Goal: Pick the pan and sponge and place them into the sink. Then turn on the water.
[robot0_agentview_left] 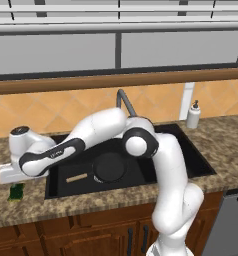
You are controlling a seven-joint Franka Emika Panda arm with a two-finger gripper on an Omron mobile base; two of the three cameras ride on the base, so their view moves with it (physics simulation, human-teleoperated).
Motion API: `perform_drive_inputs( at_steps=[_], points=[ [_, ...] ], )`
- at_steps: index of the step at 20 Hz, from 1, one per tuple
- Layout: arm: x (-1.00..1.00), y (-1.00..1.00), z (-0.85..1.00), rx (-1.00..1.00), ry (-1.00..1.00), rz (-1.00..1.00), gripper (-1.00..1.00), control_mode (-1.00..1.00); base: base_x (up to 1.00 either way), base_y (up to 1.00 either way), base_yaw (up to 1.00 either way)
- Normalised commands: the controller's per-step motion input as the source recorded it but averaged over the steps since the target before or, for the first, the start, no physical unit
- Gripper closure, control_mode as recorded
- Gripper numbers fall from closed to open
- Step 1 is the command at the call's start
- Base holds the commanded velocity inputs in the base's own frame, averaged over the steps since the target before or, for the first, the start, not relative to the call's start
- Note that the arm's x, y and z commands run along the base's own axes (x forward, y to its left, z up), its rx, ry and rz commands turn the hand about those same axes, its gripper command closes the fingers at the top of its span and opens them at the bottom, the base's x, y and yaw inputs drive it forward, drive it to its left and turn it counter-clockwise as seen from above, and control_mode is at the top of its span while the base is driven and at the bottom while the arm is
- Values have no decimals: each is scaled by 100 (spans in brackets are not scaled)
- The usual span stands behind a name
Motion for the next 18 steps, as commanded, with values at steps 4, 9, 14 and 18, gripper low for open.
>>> perform_drive_inputs(
  at_steps=[4,9,14,18],
  points=[
    [0,24,-16,-1,0,1,-100,-100,0,0,0],
    [0,18,-19,0,0,0,-100,-100,0,0,0],
    [0,16,-20,0,0,0,-100,-100,0,0,0],
    [0,9,-18,0,0,0,-100,-100,0,0,0]
  ],
)
